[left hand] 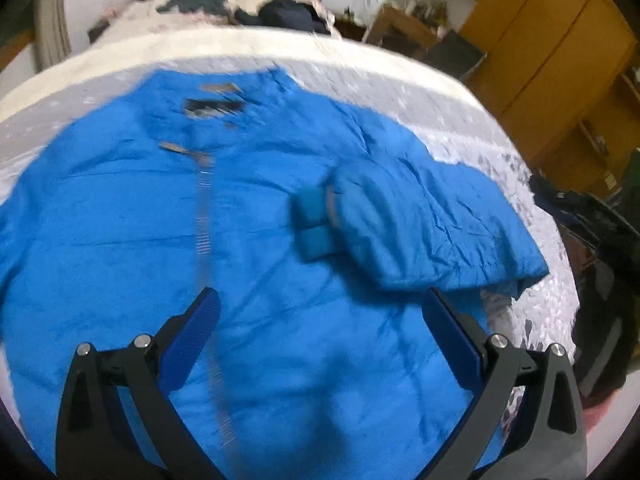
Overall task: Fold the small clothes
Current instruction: 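Carry the held sleeve across the jacket front toward the zipper with the right tool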
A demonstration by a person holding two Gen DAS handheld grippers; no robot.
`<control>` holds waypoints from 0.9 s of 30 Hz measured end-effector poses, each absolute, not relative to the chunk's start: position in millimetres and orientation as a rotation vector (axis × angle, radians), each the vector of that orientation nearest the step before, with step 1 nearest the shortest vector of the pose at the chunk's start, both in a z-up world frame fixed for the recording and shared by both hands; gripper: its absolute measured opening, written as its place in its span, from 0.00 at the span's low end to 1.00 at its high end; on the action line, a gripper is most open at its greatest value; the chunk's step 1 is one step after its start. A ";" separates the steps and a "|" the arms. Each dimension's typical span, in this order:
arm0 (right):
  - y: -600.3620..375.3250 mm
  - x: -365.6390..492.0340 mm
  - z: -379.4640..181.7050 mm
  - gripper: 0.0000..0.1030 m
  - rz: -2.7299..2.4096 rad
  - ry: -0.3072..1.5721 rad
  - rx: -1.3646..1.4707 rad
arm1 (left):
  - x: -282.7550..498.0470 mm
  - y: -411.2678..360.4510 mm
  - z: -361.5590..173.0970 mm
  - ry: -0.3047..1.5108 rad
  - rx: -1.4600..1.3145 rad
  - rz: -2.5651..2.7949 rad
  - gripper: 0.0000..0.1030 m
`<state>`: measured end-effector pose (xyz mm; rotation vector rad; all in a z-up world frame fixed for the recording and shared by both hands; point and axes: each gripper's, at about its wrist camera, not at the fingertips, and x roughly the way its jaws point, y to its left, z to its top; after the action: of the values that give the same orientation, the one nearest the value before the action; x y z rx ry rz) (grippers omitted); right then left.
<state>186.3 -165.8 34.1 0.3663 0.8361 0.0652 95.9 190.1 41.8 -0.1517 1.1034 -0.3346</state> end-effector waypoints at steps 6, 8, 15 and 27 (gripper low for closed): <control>-182.7 183.0 38.1 0.54 0.065 0.807 0.399 | 134.5 153.9 14.1 1.182 -0.176 -0.339 0.93; -184.9 184.3 40.0 0.55 0.063 0.802 0.401 | 138.9 146.5 12.1 1.184 -0.173 -0.338 0.74; -189.2 187.7 36.4 0.55 0.051 0.801 0.424 | 142.6 133.5 13.0 1.160 -0.235 -0.366 0.12; -202.1 185.9 35.2 0.56 0.073 0.787 0.489 | 103.5 201.4 100.2 0.839 -0.299 -0.327 0.09</control>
<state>185.9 -202.1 35.2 0.4888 0.7867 0.0730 103.5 201.4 100.2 -0.2992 0.8393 -0.3273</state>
